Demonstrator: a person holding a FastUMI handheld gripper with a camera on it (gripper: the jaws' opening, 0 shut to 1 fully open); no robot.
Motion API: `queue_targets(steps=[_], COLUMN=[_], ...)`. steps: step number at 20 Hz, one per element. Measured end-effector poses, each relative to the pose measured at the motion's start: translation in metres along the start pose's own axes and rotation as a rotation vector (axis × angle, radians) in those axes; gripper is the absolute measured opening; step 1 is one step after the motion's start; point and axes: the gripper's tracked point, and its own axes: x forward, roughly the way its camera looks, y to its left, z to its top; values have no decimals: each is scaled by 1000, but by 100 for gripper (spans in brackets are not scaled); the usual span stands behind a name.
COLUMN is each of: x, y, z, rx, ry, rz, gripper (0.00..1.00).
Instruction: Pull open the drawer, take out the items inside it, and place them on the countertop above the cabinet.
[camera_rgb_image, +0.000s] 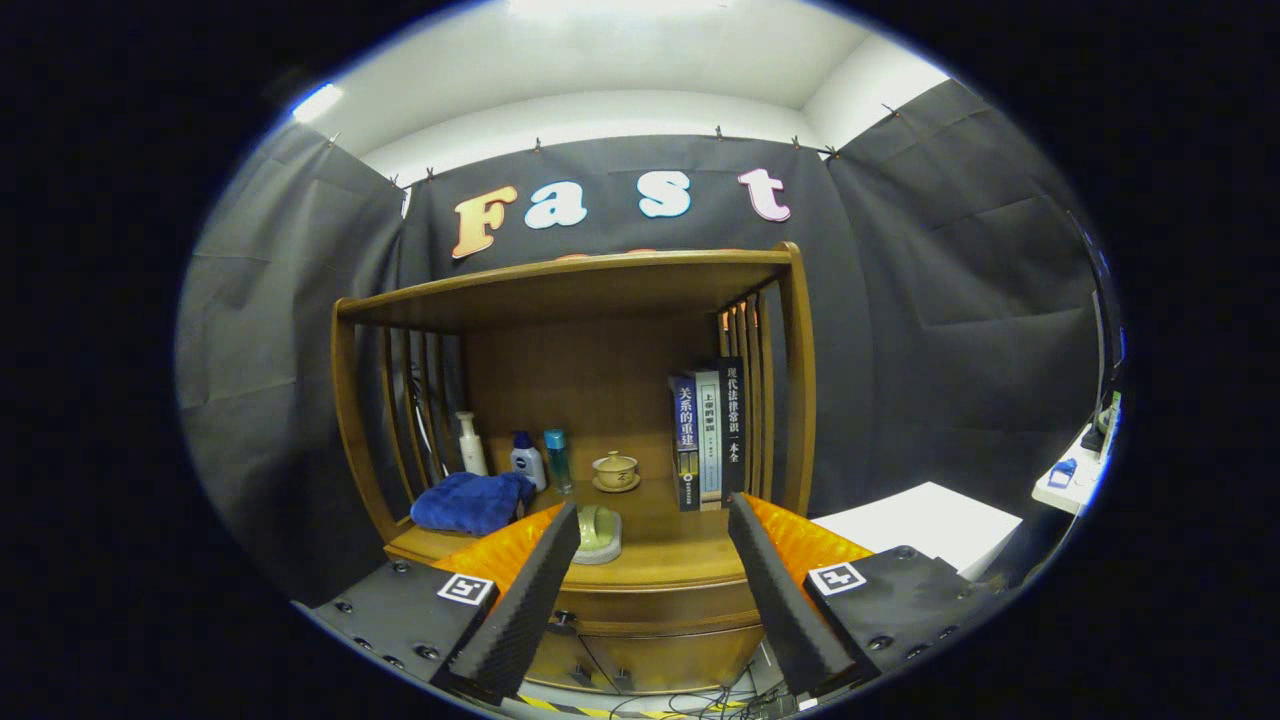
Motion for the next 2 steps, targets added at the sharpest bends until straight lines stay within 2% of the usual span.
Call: queue_targets(steps=[2], x=[-2], y=[6], z=[0], rx=[-2], ry=[3], rz=[0], gripper=[99])
